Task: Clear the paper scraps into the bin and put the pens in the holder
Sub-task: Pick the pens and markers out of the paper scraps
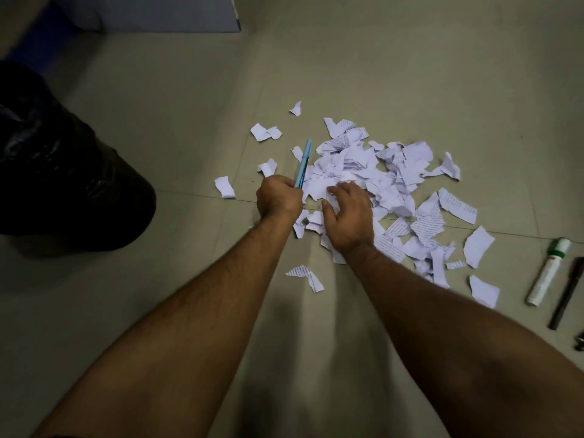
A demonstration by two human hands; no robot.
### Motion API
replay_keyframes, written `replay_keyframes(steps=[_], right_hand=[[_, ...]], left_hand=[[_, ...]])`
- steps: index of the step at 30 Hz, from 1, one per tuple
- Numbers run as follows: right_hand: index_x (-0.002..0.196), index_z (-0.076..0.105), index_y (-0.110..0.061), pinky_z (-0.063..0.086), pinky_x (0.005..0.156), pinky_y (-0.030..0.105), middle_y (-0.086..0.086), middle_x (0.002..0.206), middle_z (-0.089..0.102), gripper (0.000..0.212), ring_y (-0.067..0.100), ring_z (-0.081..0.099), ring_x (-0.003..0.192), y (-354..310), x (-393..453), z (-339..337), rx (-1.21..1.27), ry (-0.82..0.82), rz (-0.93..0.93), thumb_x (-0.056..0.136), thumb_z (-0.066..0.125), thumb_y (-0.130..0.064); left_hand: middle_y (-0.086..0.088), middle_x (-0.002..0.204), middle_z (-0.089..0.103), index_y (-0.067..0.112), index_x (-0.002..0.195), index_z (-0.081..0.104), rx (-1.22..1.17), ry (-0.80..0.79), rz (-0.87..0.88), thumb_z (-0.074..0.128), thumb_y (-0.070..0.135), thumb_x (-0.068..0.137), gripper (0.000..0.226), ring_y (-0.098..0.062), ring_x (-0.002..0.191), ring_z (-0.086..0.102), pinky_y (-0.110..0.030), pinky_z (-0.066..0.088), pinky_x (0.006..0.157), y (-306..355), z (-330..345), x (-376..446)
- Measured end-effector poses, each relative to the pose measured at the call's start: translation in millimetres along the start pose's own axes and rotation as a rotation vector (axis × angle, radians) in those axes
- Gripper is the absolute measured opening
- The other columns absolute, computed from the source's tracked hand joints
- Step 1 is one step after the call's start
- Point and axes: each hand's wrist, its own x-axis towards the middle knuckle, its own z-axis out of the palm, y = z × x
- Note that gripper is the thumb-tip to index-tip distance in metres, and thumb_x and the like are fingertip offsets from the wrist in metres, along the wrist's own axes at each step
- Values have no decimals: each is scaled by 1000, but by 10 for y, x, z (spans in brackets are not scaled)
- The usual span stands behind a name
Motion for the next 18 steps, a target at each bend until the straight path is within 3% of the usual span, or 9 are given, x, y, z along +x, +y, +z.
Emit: replay_keyframes(steps=[3, 7, 9, 13, 18], right_hand=[[118, 67, -7, 46, 101, 45, 13, 118, 66, 38, 31, 57, 114, 14, 22, -45, 154, -12, 15, 91, 55, -32], [121, 69, -9, 38, 114, 41, 12, 131, 64, 35, 29, 48, 134, -112, -50, -136, 324, -17, 155, 94, 58, -28], [118, 71, -11, 45, 106, 34, 8, 124, 69, 31, 22, 58, 124, -192, -102, -241, 378, 14, 175, 94, 60, -27], [103, 75, -17, 57, 82, 27, -5, 92, 74, 19, 10, 70, 88, -168, -176, -580, 548, 46, 371, 91, 65, -27], [88, 75, -15, 60, 79, 33, 1, 79, 74, 8, 14, 70, 74, 362, -359, -1142, 697, 135, 612, 84, 72, -9]], left_hand=[[-8, 96, 75, 11, 92, 76, -142, -21, -68, 76, 8, 76, 17, -27, 86, 71, -34, 60, 77, -2, 37, -102], [-6, 84, 72, 15, 69, 66, -324, -76, -154, 77, 0, 75, 20, -25, 75, 69, -34, 60, 74, 33, 112, -285], [-11, 82, 73, 10, 72, 70, -436, -152, -176, 76, -3, 74, 14, -28, 72, 71, -36, 61, 69, 49, 163, -375], [-14, 75, 69, -5, 96, 72, -532, -337, -177, 70, -6, 80, 16, -11, 46, 62, -16, 46, 43, 190, 235, -672], [-12, 76, 70, -4, 100, 72, -405, -594, -113, 72, -4, 80, 20, -11, 54, 63, -19, 45, 49, 378, 606, -1125]])
